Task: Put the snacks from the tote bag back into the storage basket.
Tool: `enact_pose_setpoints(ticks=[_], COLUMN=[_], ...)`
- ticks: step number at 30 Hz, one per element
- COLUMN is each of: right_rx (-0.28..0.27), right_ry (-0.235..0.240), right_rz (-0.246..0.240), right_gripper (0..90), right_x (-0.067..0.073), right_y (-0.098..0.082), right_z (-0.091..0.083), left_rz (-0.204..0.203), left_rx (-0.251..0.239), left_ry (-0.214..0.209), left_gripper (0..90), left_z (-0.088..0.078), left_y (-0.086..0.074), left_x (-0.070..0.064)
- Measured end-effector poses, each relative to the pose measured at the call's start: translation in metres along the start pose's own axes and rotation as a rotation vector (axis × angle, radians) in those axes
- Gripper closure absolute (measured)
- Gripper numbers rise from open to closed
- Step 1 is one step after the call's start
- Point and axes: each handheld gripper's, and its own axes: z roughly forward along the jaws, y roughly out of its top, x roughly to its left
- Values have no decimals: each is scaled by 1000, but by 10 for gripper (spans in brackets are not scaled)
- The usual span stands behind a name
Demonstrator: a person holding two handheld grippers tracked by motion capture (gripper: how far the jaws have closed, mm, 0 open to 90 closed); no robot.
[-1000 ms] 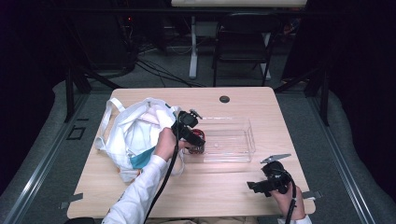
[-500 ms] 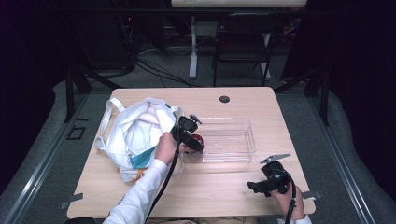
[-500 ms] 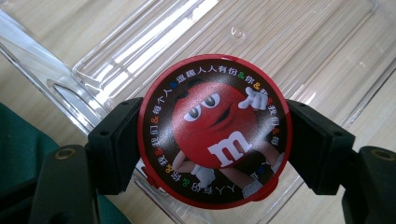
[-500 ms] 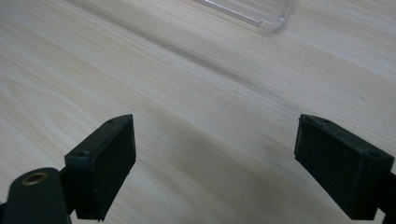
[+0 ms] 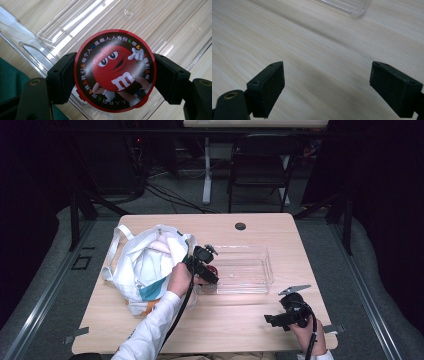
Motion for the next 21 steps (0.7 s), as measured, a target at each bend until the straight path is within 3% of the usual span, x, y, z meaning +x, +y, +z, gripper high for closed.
enact_pose_setpoints(ticks=[9,12,21], right_rx=[0,-5,-8], right_ry=[0,0,2], right_rz=[1,5,6], right_gripper=[123,123,123], right_x=[0,0,0], right_y=[0,0,0], right_z=[0,0,0], left_rz=[-5,-6,2], left_rx=[-18,-68,-142], left_ry=[0,-2,4], left_gripper=[255,244,166], left_z=[-4,-15,-46], left_y=[1,4,9], left_x=[1,2,3])
